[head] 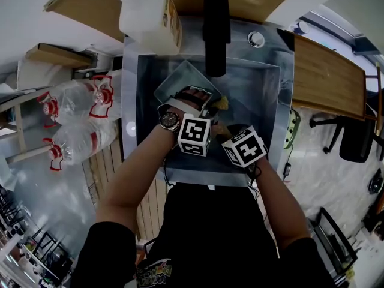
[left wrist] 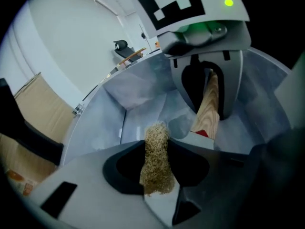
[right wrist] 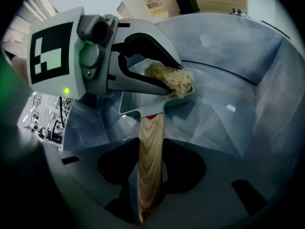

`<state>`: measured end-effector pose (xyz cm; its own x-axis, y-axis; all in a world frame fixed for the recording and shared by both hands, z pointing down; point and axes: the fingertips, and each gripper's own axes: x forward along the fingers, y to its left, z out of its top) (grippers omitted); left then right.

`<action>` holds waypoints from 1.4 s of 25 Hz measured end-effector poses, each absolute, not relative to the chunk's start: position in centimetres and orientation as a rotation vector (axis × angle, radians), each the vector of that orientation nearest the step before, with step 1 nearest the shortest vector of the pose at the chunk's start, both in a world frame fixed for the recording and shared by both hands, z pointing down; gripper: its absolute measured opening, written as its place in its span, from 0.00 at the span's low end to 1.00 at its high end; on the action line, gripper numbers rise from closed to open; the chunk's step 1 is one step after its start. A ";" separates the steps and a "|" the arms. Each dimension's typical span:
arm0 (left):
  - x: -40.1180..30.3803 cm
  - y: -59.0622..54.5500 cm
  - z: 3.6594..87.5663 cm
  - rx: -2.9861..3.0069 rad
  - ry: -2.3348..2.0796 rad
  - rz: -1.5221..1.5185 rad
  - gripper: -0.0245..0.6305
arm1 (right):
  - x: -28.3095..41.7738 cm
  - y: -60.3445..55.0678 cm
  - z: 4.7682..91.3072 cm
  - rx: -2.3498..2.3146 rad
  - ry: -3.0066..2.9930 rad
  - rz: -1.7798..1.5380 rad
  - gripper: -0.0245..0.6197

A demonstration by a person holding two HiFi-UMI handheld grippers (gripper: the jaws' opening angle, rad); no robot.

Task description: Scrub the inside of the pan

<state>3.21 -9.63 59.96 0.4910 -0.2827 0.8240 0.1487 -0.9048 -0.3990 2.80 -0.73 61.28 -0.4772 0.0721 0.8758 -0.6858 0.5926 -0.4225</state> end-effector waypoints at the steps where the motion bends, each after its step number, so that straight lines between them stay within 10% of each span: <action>1: 3.0 -9.5 59.9 -2.301 0.090 -1.391 0.26 | 2.8 -0.7 61.3 0.497 -1.860 0.991 0.29; 35: -5.0 -3.2 58.1 -2.162 0.102 -1.435 0.26 | 2.3 -0.8 61.3 0.506 -1.845 0.955 0.29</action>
<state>-5.04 -3.23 58.12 0.4308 -0.3473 0.8329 0.2257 -0.8521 -0.4721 2.32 -0.77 61.33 -0.4516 0.0623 0.8901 -0.6907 0.6071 -0.3929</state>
